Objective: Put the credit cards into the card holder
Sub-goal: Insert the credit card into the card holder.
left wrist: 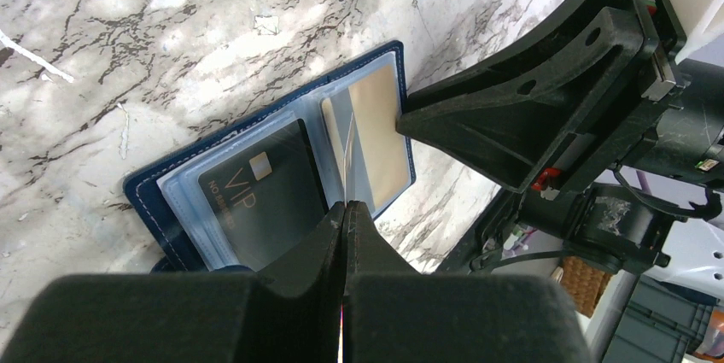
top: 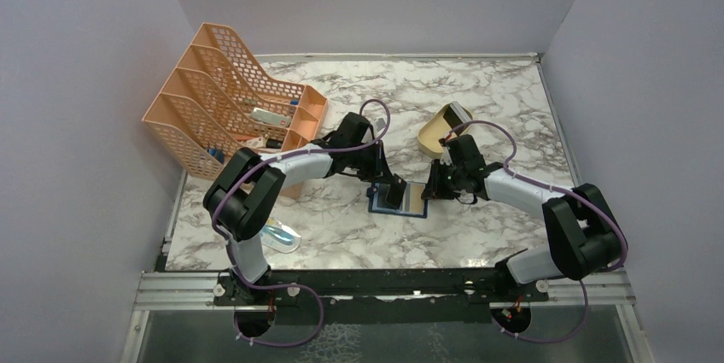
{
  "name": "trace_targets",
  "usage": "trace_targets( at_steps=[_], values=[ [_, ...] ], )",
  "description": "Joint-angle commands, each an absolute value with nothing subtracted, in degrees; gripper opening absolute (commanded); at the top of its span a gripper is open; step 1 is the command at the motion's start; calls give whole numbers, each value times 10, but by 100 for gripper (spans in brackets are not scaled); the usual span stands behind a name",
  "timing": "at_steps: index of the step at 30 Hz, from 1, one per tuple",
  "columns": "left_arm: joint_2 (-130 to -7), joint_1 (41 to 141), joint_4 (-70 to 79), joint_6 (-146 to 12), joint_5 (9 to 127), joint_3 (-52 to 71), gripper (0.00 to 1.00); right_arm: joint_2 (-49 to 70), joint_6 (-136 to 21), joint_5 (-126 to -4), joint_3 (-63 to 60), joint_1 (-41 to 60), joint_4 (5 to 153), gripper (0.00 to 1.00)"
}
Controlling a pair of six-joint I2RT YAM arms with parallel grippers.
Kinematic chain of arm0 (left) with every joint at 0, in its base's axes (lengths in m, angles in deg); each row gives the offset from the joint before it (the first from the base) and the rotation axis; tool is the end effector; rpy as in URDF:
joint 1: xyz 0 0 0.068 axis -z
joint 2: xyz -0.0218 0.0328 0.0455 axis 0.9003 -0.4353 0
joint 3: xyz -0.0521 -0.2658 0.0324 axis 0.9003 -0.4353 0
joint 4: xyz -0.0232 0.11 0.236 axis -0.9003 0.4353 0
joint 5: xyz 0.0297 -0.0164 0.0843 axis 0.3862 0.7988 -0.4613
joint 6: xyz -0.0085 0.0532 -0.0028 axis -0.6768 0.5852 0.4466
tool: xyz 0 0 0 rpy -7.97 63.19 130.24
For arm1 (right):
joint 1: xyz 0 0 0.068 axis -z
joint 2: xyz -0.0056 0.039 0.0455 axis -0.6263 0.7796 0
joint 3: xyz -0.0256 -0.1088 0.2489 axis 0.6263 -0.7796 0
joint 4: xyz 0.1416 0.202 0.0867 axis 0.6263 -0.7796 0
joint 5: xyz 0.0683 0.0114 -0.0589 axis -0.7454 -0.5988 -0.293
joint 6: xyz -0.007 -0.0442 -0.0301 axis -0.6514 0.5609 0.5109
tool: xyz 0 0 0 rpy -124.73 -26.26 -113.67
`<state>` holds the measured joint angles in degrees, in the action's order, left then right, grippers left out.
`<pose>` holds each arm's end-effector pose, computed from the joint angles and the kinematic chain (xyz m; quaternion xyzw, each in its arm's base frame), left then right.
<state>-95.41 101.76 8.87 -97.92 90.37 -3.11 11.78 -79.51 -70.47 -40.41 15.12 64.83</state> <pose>0.2834 -0.2408 0.1745 0.0592 0.8945 -0.4251 0.1251 0.2278 0.1085 0.1467 0.0130 0.9610 0.2086 0.1812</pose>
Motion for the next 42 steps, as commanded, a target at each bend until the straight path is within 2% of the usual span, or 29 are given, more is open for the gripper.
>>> trace_targets(
  at_steps=[1,14,42],
  values=[
    [-968,1016,77,-985,908,-34,0,121,-780,-666,-422,149,646,19],
    [-964,1016,105,-984,855,-45,0,118,-781,-666,-422,149,645,19],
    [-993,1022,24,-1050,873,-87,0,111,-786,-672,-430,149,651,18]
  ],
)
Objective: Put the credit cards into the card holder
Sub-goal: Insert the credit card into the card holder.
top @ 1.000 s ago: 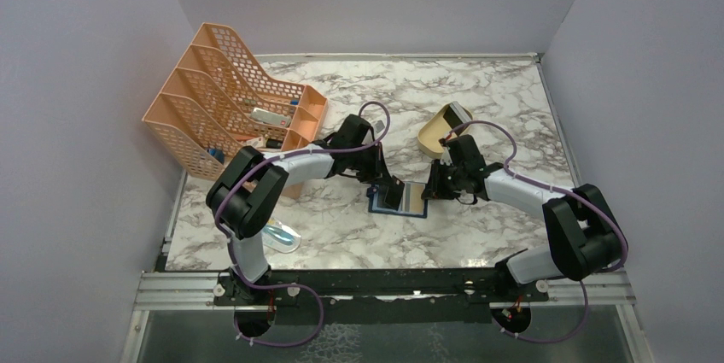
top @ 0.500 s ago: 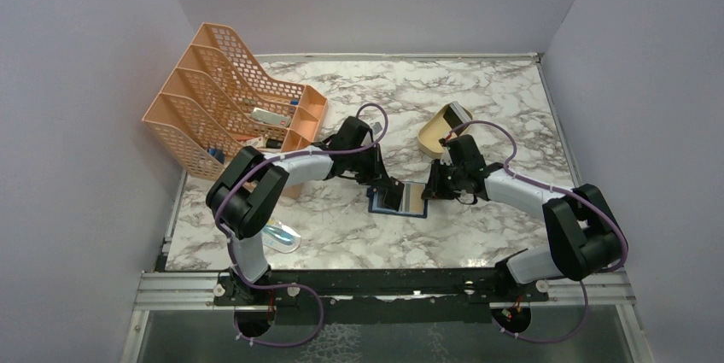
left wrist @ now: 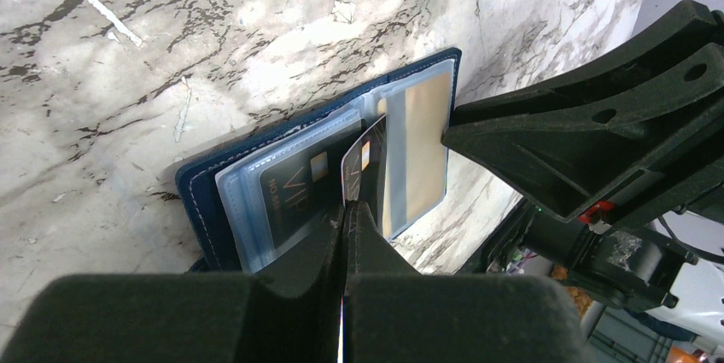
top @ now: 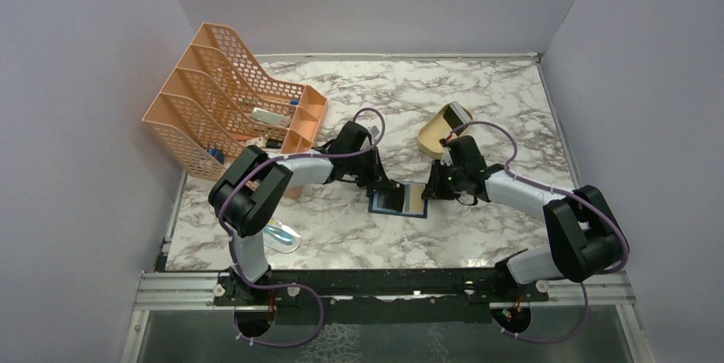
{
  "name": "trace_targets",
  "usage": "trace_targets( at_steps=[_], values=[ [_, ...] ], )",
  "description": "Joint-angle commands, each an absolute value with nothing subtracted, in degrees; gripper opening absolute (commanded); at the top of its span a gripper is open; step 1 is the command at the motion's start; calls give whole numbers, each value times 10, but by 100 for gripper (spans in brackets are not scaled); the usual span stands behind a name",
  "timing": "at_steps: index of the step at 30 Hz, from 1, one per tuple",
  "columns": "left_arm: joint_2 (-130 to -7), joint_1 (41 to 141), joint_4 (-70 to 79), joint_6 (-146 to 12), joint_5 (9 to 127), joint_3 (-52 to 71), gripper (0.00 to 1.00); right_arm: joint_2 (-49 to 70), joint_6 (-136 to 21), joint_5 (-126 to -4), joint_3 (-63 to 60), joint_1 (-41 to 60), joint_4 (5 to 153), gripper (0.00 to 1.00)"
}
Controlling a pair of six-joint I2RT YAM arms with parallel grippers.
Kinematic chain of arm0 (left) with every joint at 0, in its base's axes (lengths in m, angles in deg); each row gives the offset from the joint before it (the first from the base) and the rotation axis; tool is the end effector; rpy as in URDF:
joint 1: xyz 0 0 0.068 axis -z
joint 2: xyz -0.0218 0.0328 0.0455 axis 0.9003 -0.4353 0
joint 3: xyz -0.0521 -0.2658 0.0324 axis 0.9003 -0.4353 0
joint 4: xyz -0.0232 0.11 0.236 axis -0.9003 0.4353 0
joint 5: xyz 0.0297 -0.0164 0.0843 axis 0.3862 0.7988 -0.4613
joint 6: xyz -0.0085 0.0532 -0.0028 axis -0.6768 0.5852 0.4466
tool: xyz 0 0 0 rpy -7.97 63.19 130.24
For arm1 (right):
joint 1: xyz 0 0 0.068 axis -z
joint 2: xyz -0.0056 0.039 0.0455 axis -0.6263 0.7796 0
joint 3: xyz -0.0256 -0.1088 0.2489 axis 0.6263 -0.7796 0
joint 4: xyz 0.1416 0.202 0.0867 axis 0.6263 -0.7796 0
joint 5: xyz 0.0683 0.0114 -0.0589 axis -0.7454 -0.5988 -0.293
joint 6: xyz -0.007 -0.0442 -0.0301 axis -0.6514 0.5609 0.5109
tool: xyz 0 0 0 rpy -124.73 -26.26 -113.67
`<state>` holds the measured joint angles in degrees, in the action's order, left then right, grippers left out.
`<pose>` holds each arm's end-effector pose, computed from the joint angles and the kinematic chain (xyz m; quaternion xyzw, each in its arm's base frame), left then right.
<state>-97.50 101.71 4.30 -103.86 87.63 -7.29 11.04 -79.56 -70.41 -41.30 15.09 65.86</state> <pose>0.2789 -0.2351 0.1462 -0.0009 0.9061 -0.4088 0.1087 0.2257 0.1076 0.1464 0.0124 0.9591 0.2113 0.1880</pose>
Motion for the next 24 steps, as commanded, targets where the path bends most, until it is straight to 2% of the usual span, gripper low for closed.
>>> trace_targets(
  at_steps=[1,12,24],
  values=[
    [-994,1023,19,-1052,873,-88,0,111,-787,-673,-429,149,650,18],
    [-1002,1025,-51,-1062,844,-115,0,94,-824,-678,-443,148,652,18],
    [-1005,1035,-102,-1081,829,-143,0,74,-865,-693,-460,148,666,22]
  ],
)
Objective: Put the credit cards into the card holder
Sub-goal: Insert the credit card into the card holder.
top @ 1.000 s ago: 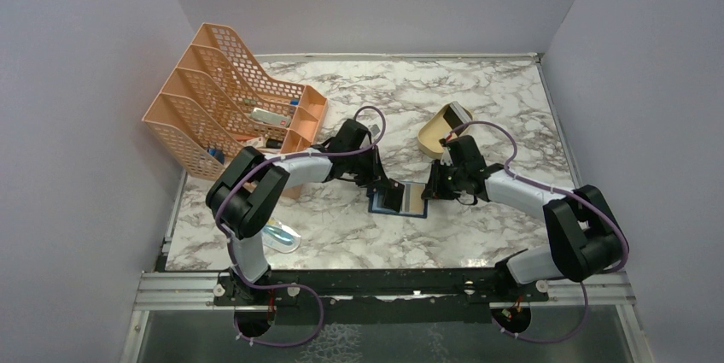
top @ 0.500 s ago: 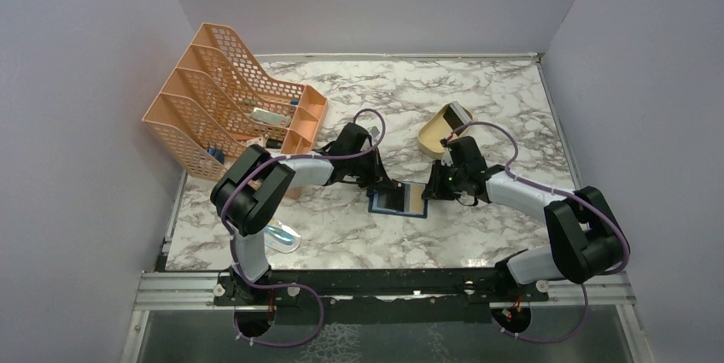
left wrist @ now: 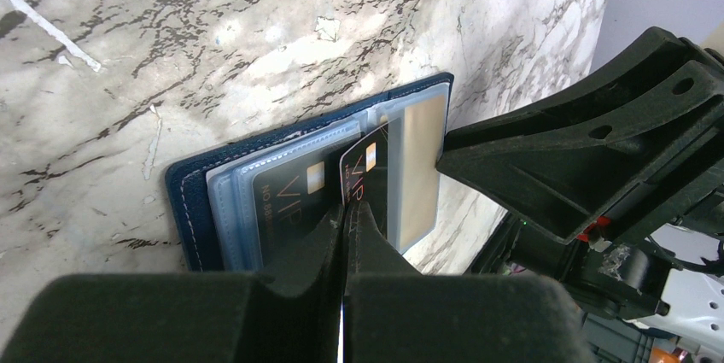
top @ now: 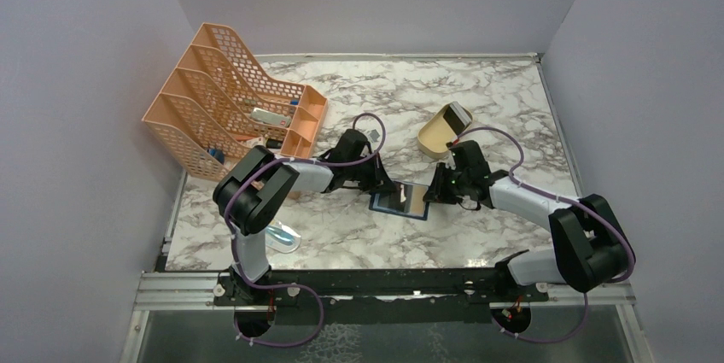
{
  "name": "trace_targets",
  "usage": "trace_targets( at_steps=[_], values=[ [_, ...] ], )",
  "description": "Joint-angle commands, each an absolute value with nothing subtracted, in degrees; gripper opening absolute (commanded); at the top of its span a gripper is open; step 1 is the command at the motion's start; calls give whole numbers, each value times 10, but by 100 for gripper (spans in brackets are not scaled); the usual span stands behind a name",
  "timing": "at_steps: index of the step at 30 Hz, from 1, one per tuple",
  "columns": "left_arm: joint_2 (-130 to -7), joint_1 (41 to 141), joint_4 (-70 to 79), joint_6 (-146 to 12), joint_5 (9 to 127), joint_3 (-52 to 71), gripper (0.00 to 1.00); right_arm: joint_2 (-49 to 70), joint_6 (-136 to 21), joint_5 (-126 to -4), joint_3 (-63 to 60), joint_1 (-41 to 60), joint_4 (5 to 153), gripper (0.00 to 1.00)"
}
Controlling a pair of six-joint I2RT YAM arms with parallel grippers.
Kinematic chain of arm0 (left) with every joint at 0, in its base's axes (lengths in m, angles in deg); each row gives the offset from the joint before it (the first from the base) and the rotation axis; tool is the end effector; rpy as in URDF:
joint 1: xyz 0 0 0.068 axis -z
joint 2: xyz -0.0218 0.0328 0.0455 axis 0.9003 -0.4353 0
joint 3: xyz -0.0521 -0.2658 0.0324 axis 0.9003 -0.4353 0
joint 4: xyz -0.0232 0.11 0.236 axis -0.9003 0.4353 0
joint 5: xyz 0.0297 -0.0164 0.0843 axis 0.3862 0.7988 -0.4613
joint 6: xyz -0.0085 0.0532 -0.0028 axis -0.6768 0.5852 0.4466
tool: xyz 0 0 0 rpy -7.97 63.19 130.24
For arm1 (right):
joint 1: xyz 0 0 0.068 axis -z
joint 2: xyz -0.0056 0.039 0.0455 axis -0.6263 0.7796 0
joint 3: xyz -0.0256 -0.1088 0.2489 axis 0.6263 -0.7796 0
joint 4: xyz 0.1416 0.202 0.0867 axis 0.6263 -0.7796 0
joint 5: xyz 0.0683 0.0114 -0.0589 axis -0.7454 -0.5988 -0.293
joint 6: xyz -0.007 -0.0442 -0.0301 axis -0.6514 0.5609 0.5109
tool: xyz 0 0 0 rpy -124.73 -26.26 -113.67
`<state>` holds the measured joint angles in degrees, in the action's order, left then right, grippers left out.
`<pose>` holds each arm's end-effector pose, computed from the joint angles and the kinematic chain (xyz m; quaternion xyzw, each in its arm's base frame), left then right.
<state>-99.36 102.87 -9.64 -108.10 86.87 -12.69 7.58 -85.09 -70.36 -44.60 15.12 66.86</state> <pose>0.2718 -0.2383 0.1279 -0.0125 0.8862 -0.4433 0.1341 0.2134 0.1021 0.1454 0.0577 0.9548 0.2241 0.1865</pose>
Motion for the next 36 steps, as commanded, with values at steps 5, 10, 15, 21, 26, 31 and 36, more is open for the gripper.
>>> trace_targets(
  at_steps=[5,10,15,21,26,31,36],
  values=[
    [-1005,1039,-116,-1089,820,-147,0,83,-873,-704,-462,149,679,22],
    [-1007,1051,-125,-1094,822,-149,0,83,-876,-707,-459,149,682,22],
    [-977,1052,-123,-1096,813,-158,20,66,-871,-718,-433,149,646,29],
    [-962,1052,-54,-1079,805,-129,46,21,-869,-727,-427,149,613,29],
    [-952,1052,-43,-1070,806,-130,50,8,-868,-729,-430,148,610,26],
    [-950,1055,-43,-1072,810,-138,51,14,-875,-733,-444,149,628,23],
    [-959,1060,-55,-1079,816,-144,51,26,-875,-724,-464,149,662,22]
  ],
)
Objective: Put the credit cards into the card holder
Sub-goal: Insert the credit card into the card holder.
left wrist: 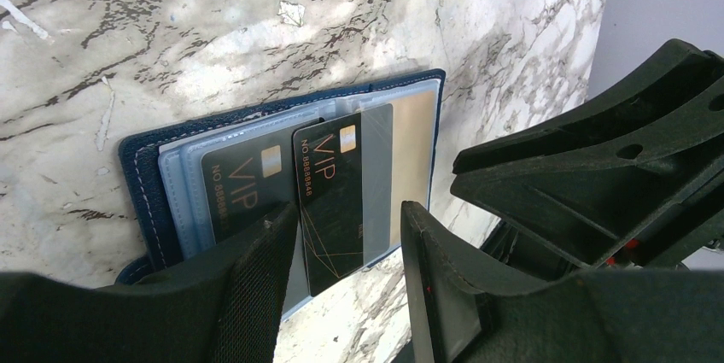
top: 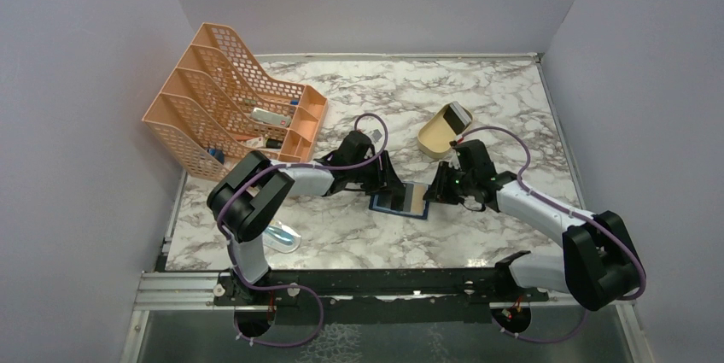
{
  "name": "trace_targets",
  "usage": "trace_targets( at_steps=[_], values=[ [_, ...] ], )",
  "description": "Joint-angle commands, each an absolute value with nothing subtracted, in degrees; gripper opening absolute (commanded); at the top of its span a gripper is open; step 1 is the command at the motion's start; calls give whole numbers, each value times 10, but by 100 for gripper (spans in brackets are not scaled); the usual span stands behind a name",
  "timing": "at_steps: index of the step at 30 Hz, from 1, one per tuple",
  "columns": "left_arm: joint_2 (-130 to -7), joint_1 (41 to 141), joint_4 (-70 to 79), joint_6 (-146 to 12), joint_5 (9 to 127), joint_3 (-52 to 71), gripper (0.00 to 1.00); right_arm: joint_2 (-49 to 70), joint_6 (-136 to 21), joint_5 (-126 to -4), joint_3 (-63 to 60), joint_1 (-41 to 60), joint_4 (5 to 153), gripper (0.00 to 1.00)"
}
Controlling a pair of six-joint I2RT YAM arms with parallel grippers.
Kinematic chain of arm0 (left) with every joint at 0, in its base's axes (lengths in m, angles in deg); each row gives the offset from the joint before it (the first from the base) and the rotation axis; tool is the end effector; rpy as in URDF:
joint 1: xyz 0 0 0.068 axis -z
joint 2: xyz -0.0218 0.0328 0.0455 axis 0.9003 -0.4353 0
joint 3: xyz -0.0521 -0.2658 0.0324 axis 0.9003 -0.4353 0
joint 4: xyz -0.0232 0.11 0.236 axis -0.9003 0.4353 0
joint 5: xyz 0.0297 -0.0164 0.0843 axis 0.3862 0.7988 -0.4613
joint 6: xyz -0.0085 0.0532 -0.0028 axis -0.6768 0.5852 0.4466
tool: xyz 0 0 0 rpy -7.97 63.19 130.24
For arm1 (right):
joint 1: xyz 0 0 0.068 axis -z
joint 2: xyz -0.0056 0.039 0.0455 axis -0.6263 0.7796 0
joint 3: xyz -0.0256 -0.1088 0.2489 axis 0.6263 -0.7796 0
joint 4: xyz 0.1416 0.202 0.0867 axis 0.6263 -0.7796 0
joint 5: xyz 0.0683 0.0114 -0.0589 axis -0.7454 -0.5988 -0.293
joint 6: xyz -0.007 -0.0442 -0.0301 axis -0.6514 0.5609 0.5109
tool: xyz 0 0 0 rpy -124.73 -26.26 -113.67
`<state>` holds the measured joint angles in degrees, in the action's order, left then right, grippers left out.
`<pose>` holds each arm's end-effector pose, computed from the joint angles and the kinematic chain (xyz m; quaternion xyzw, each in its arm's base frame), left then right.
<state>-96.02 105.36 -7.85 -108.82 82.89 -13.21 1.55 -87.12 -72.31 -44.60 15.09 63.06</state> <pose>0.2591 -0.2451 0.1420 -0.0118 0.8879 -0.4339 0.1524 0.2032 0.0991 0.1639 0.0666 0.9471 0.2499 0.1902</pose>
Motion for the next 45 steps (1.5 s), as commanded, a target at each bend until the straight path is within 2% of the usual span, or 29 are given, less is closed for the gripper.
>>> trace_targets(
  at_steps=[1,8,17,29,39,45],
  values=[
    [-962,1061,-57,-1080,817,-143,51,31,-876,-725,-466,149,666,22],
    [-970,1071,-63,-1084,815,-142,51,45,-878,-725,-485,148,687,22],
    [-978,1085,-65,-1089,816,-131,49,57,-877,-738,-501,148,718,15],
    [-994,1092,-80,-1072,830,-100,47,75,-865,-747,-497,148,731,15],
    [-997,1101,-87,-1073,833,-93,46,95,-845,-742,-467,148,733,16],
    [-994,1110,-91,-1068,825,-85,47,105,-831,-731,-456,148,728,22]
  ],
)
